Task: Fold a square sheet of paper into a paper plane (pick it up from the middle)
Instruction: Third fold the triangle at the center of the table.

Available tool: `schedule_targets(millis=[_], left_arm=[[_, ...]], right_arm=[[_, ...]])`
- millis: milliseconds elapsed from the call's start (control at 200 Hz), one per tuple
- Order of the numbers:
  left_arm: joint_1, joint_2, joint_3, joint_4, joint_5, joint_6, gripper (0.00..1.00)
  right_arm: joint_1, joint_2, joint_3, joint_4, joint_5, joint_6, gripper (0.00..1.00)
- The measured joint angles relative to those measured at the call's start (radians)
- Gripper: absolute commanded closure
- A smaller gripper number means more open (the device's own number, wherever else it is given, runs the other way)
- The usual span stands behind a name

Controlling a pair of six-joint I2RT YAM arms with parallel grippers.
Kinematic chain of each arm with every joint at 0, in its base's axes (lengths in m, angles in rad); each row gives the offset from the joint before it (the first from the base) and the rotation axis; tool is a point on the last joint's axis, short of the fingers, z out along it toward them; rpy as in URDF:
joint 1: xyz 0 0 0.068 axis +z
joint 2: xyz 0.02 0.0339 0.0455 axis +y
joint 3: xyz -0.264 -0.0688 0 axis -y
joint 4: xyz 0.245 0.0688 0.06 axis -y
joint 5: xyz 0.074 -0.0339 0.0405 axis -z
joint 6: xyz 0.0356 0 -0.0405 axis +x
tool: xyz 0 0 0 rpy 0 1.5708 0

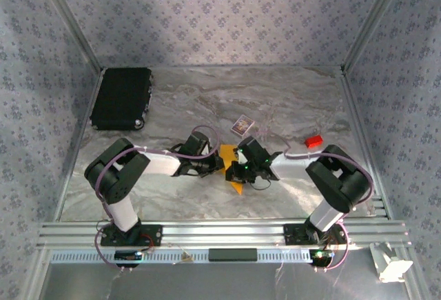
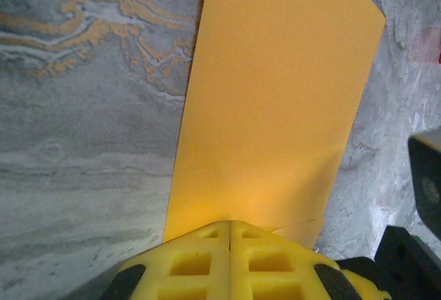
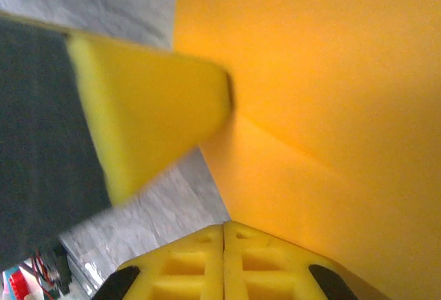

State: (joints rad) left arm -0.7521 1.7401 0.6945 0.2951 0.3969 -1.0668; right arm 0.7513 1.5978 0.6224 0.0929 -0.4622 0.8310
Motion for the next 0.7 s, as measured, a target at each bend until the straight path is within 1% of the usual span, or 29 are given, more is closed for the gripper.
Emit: schedule_targets(millis=[180, 310, 380, 520, 700], left_arm=[[0.005, 0.0, -0.002, 0.002, 0.004, 0.0, 1.0], [0.006, 0.0, -0.005, 0.007, 0.01, -0.006, 1.0], [0.006, 0.0, -0.005, 0.007, 0.011, -0.008, 1.0], [0.006, 0.0, -0.005, 0.006, 0.008, -0.007, 1.0], [0.023, -0.001, -0.011, 0.014, 0.01, -0.008, 1.0]], right_arm=[[0.006, -0.094, -0.08, -0.037, -0.016, 0.001, 0.89], [0.023, -0.116, -0.051, -0.068, -0.003, 0.0, 0.9], [0.022, -0.092, -0.003, -0.07, 0.005, 0.0, 0.91], [0.012, 0.01, 0.095, -0.041, 0.003, -0.001, 0.91], [-0.001, 0.056, 0.109, -0.021, -0.019, -0.001, 0.91]])
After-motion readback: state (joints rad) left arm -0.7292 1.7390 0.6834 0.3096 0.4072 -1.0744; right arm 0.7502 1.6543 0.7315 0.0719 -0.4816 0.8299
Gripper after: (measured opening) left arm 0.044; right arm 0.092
